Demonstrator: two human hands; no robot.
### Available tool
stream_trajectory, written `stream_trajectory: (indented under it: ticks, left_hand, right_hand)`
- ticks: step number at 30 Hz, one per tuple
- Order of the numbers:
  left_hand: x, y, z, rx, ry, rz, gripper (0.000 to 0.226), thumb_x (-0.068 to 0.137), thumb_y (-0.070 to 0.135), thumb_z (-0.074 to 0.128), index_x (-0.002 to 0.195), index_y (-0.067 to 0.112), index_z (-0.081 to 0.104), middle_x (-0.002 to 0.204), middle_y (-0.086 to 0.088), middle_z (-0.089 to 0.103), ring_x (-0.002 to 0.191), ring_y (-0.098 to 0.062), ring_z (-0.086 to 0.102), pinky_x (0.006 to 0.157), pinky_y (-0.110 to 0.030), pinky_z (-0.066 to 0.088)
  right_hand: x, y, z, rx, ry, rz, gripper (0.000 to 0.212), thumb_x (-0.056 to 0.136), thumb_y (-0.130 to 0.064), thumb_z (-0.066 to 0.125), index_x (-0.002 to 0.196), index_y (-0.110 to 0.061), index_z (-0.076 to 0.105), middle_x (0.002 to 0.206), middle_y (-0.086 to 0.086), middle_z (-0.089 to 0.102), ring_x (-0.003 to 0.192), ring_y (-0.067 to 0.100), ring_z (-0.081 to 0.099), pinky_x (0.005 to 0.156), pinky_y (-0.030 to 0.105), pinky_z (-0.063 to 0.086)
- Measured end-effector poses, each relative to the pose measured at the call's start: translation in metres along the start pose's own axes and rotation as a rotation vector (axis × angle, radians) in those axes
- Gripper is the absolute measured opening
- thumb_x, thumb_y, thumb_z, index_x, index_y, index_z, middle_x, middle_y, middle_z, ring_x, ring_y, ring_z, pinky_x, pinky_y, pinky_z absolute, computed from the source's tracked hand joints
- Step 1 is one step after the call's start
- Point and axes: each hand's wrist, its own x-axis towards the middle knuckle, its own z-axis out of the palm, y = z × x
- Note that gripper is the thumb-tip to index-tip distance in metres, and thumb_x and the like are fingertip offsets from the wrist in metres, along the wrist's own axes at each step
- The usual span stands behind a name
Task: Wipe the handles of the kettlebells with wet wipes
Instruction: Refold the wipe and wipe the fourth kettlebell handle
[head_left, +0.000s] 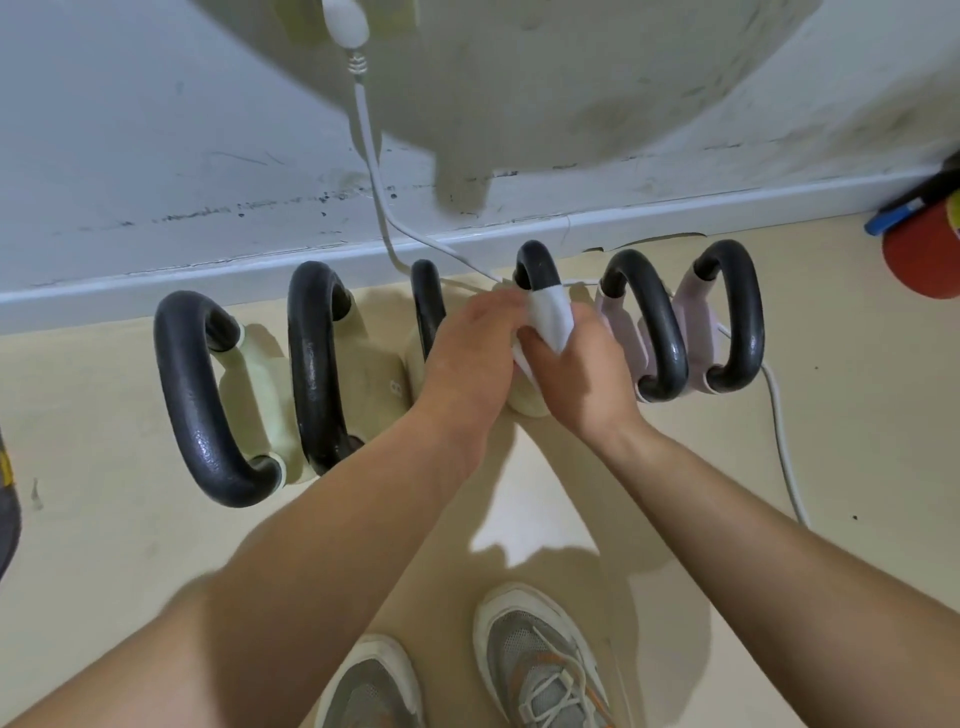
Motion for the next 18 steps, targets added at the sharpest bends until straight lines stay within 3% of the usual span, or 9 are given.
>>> stream_trajectory:
  ticks: [3, 5, 8, 11, 14, 16, 18]
  left_hand:
    - [-0.003, -0.009, 0.003, 0.17, -0.007, 0.101, 0.029, 0.092, 0.013, 0.053, 0.105, 0.024, 0.076, 0.107, 0.005, 0.072, 0.099, -0.01, 0.065, 0.089, -0.02, 0.05]
    - [-0.006, -0.015, 0.004, 0.24, -0.015, 0.171, 0.029, 0.097, 0.015, 0.051, 0.112, 0.024, 0.073, 0.107, 0.015, 0.068, 0.091, 0.012, 0.061, 0.072, -0.001, 0.042]
    - [-0.008, -0.024, 0.007, 0.287, -0.05, 0.27, 0.03, 0.099, 0.015, 0.05, 0.121, 0.022, 0.069, 0.1, 0.026, 0.06, 0.081, 0.029, 0.051, 0.067, 0.007, 0.034]
    - [-0.007, -0.03, 0.008, 0.45, -0.036, 0.388, 0.035, 0.094, 0.013, 0.058, 0.127, 0.023, 0.065, 0.1, 0.03, 0.057, 0.088, 0.023, 0.053, 0.074, 0.007, 0.033]
    - [0.0, -0.032, 0.008, 0.546, 0.056, 0.466, 0.04, 0.087, 0.009, 0.067, 0.123, 0.026, 0.067, 0.112, 0.014, 0.065, 0.095, 0.003, 0.059, 0.076, 0.005, 0.037]
    - [0.007, -0.026, 0.009, 0.536, 0.097, 0.517, 0.032, 0.086, 0.006, 0.066, 0.108, 0.029, 0.07, 0.109, 0.012, 0.066, 0.094, 0.002, 0.061, 0.076, 0.0, 0.042]
    - [0.015, -0.013, 0.009, 0.564, 0.169, 0.591, 0.026, 0.085, 0.005, 0.065, 0.091, 0.03, 0.068, 0.099, 0.016, 0.062, 0.091, 0.004, 0.059, 0.082, -0.008, 0.045]
  right_hand:
    - [-0.013, 0.0, -0.008, 0.305, -0.104, -0.039, 0.016, 0.093, -0.023, 0.06, 0.094, -0.007, 0.062, 0.075, -0.001, 0.062, 0.069, 0.011, 0.06, 0.065, 0.034, 0.048]
    - [-0.024, -0.001, -0.015, 0.578, -0.171, -0.039, 0.019, 0.094, -0.011, 0.055, 0.11, -0.002, 0.06, 0.086, 0.002, 0.065, 0.083, 0.013, 0.065, 0.072, 0.03, 0.054]
    - [-0.04, 0.004, -0.025, 0.681, -0.168, -0.092, 0.033, 0.094, -0.004, 0.051, 0.126, -0.008, 0.058, 0.101, -0.002, 0.071, 0.103, 0.014, 0.07, 0.082, 0.024, 0.054]
    - [-0.05, 0.014, -0.026, 0.669, -0.083, -0.126, 0.04, 0.091, -0.016, 0.053, 0.131, -0.018, 0.058, 0.118, 0.005, 0.069, 0.116, 0.025, 0.066, 0.096, 0.043, 0.055]
    - [-0.057, 0.022, -0.023, 0.619, -0.038, -0.174, 0.038, 0.094, -0.017, 0.055, 0.132, -0.023, 0.055, 0.125, 0.016, 0.063, 0.118, 0.034, 0.063, 0.098, 0.058, 0.051]
    - [-0.055, 0.021, -0.025, 0.649, -0.042, -0.198, 0.042, 0.092, -0.01, 0.054, 0.134, -0.019, 0.054, 0.126, 0.019, 0.062, 0.119, 0.035, 0.063, 0.098, 0.057, 0.053]
    - [-0.047, 0.017, -0.033, 0.679, -0.034, -0.181, 0.044, 0.091, -0.002, 0.052, 0.133, -0.013, 0.053, 0.125, 0.017, 0.064, 0.118, 0.03, 0.064, 0.097, 0.046, 0.055]
